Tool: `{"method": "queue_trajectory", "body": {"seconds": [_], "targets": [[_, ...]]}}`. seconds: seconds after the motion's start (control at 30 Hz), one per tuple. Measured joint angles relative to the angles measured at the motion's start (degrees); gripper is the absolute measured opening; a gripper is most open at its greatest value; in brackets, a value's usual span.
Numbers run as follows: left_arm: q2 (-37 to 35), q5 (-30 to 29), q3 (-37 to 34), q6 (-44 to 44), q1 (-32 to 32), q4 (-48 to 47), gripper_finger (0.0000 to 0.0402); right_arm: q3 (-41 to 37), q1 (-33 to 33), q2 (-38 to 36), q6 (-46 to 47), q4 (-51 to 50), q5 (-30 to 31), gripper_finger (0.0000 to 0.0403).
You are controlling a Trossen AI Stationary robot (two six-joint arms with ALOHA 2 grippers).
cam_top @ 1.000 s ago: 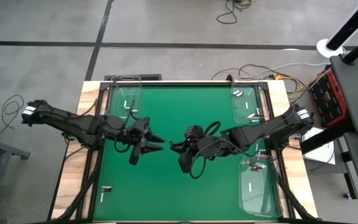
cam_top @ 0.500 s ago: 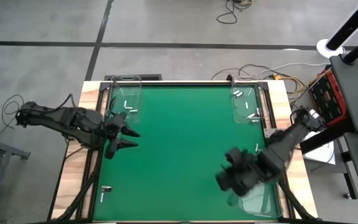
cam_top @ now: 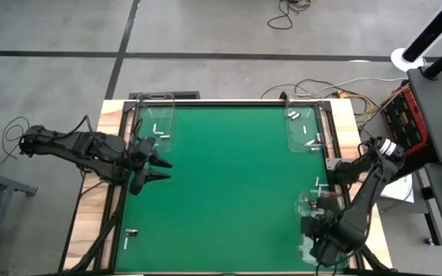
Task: Sort batteries
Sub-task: Put the black battery into the bottom right transparent bin
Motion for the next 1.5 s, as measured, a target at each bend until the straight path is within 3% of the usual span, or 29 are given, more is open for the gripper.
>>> {"method": "queue_trajectory", "body": {"seconds": [0.13,0.5,0.73,0.97,1.13,1.33,1.5], "targets": [[1.0,0.0,0.0,-2.1,0.0,0.0,0.0168,-8.1,0.0,-0.4,-3.8,6.7,-5.8,0.0022],[3.5,-0.1,0.0,-5.5,0.0,0.1,0.0168,-22.6,0.0,-6.9,-0.2,21.5,-3.9,0.0022],[5.7,-0.1,0.0,-6.9,0.0,0.1,0.0168,-29.4,0.0,-7.4,-0.3,28.6,-3.8,0.0022],[7.0,-0.1,-0.1,-6.2,0.0,-0.9,0.0168,-30.2,0.0,-6.8,-0.1,28.9,-2.1,0.0035],[7.8,0.0,-0.1,-6.1,-0.2,-4.9,0.0168,-30.2,0.0,-6.8,-0.4,29.2,-0.8,0.0086],[8.3,4.1,-0.1,-8.8,-0.9,-13.9,0.0168,-29.3,0.0,-6.8,0.4,28.2,-2.0,0.0153],[8.1,6.6,-0.1,-13.6,-5.4,-20.1,0.0168,-21.3,0.1,-8.0,1.3,19.0,-5.1,0.0189]]}}
